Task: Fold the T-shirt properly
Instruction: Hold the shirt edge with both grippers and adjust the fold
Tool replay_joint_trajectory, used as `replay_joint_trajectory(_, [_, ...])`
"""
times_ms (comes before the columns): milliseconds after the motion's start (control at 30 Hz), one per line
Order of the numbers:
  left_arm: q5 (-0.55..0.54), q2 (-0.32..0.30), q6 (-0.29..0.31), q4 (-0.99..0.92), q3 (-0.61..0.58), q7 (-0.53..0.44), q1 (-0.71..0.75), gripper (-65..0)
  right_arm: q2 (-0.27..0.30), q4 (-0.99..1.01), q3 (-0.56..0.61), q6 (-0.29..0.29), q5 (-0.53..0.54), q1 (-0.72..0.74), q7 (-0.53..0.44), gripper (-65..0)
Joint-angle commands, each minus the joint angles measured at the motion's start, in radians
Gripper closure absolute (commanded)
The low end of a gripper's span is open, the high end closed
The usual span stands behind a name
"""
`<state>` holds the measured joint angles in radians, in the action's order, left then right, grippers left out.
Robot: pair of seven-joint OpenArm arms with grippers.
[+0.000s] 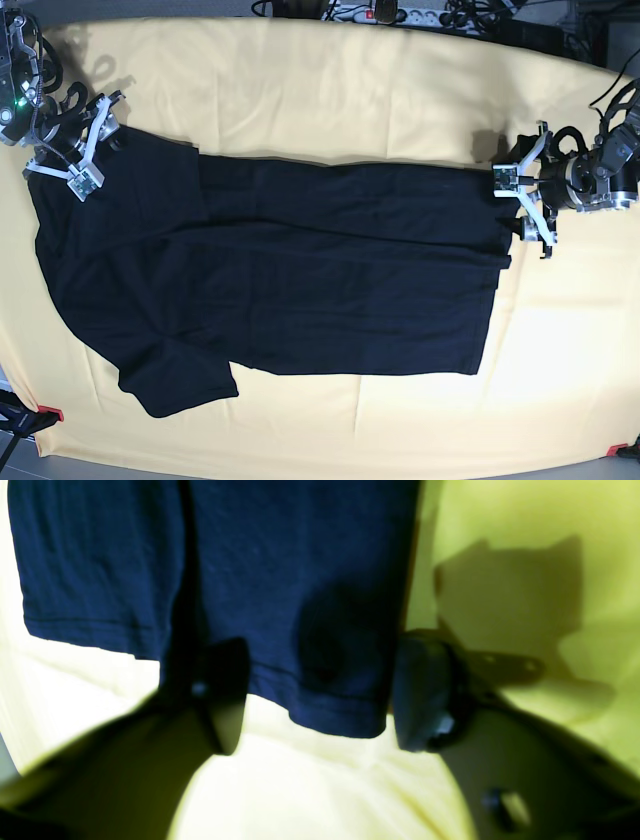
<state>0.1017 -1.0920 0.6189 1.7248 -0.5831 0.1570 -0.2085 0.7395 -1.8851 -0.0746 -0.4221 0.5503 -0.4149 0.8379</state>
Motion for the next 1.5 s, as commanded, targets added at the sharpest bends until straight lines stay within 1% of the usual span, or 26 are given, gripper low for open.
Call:
replay_joint_trajectory(0, [-0.006,-0.022,-0.025,0.008,0.013,-0.007,-0.017,-34.6,0.020,-0.013,-0.011,0.003,0.000,0.008,-0.015,-39.0])
replay_joint_trajectory(67, [-0.006,-0.022,-0.049,0.008,0.013,-0.001,-0.017,-25.7,0.020,-0.013,-0.011,0.003,0.000,0.008,-0.016,-39.0])
replay_joint_trajectory(100, [-0.006,-0.022,-0.064,0.008,0.013,0.001,-0.017,-22.8,0.020,-0.013,-0.011,0.003,0.000,0.008,-0.015,-39.0])
replay_joint_trajectory(133, [-0.006,-0.022,-0.075,0.008,0.013,0.001,-0.017,-21.8,0.020,-0.013,-0.011,0.003,0.000,0.008,-0.015,-39.0])
replay_joint_trajectory(200, [-0.006,-0.022,-0.089,0.008,0.013,0.001,-0.017,-21.8,0.020,-0.013,-0.011,0.003,0.000,0.008,-0.015,-39.0])
replay_joint_trajectory(267, [-0.006,-0.022,-0.089,0.008,0.013,0.000,-0.017,-21.5,0.020,-0.013,-0.011,0.003,0.000,0.008,-0.016,-39.0])
replay_joint_trajectory(300, [-0.006,-0.021,-0.089,0.008,0.013,0.001,-0.017,-18.4,0.020,-0.013,-0.011,0.003,0.000,0.008,-0.016,-39.0])
replay_joint_trajectory(333, [-0.006,-0.022,-0.089,0.008,0.013,0.001,-0.017,-12.4,0.020,-0.013,-0.011,0.003,0.000,0.008,-0.016,-39.0])
replay_joint_trajectory(367, [-0.006,-0.022,-0.089,0.008,0.013,0.001,-0.017,-4.3,0.020,-0.013,-0.011,0.004,-0.002,0.008,-0.016,-39.0])
replay_joint_trajectory(400, [-0.005,-0.022,-0.089,0.008,0.013,0.001,-0.017,0.0,0.020,-0.013,-0.011,0.005,-0.008,0.011,-0.016,-39.0])
replay_joint_trajectory(467, [-0.005,-0.022,-0.089,0.008,0.013,0.003,-0.017,0.0,0.020,-0.013,-0.011,0.018,-0.046,0.013,-0.018,-39.0])
replay_joint_trajectory(533, [-0.006,-0.022,-0.089,0.008,0.013,0.008,-0.017,0.0,0.020,-0.013,-0.011,0.037,-0.130,0.016,-0.019,-38.9])
replay_joint_trajectory(600, [-0.006,-0.022,-0.089,0.008,0.013,0.010,-0.017,0.0,0.021,-0.011,-0.011,0.035,-0.228,0.015,-0.019,-39.0])
replay_joint_trajectory(667, [-0.006,-0.022,-0.089,0.008,0.013,0.013,-0.017,0.0,0.021,-0.011,-0.011,0.010,-0.299,0.014,-0.009,-39.0])
replay_joint_trajectory(767, [-0.006,-0.022,-0.089,0.008,0.013,0.012,-0.017,0.0,0.045,-0.010,-0.011,-0.022,-0.291,0.008,0.021,-39.0])
replay_joint_trajectory(867, [-0.006,-0.022,-0.089,0.008,0.013,0.012,-0.017,0.0,0.066,-0.010,-0.011,-0.021,-0.303,0.008,0.012,-39.0])
replay_joint_trajectory(967, [-0.006,-0.022,-0.089,0.008,0.013,0.012,-0.017,0.0,0.073,-0.010,-0.011,-0.021,-0.322,0.008,-0.038,-39.0])
replay_joint_trajectory(1067, [-0.007,-0.022,-0.089,0.008,0.013,0.011,-0.016,0.0,0.072,-0.010,-0.010,-0.056,-0.271,0.008,-0.042,-39.0])
replay_joint_trajectory(1133, [-0.011,-0.022,-0.089,0.008,0.013,0.011,-0.017,0.0,0.072,0.005,-0.010,-0.070,-0.240,0.008,-0.047,-39.0])
replay_joint_trajectory(1367, [-0.033,-0.022,-0.089,0.008,0.013,0.011,-0.017,0.0,0.072,0.142,-0.010,-0.068,-0.237,0.011,-0.142,-38.4])
replay_joint_trajectory(1400, [-0.033,-0.022,-0.089,0.008,0.013,0.011,-0.017,0.0,0.072,0.151,-0.010,-0.067,-0.236,0.011,-0.147,-35.7])
replay_joint_trajectory(1433, [-0.033,-0.022,-0.089,0.008,0.013,0.010,-0.017,0.0,0.072,0.154,-0.010,-0.067,-0.237,0.011,-0.146,-31.3])
replay_joint_trajectory(1467, [-0.033,-0.022,-0.089,0.008,0.013,0.008,-0.017,0.0,0.072,0.154,-0.010,-0.068,-0.237,0.011,-0.146,-25.5])
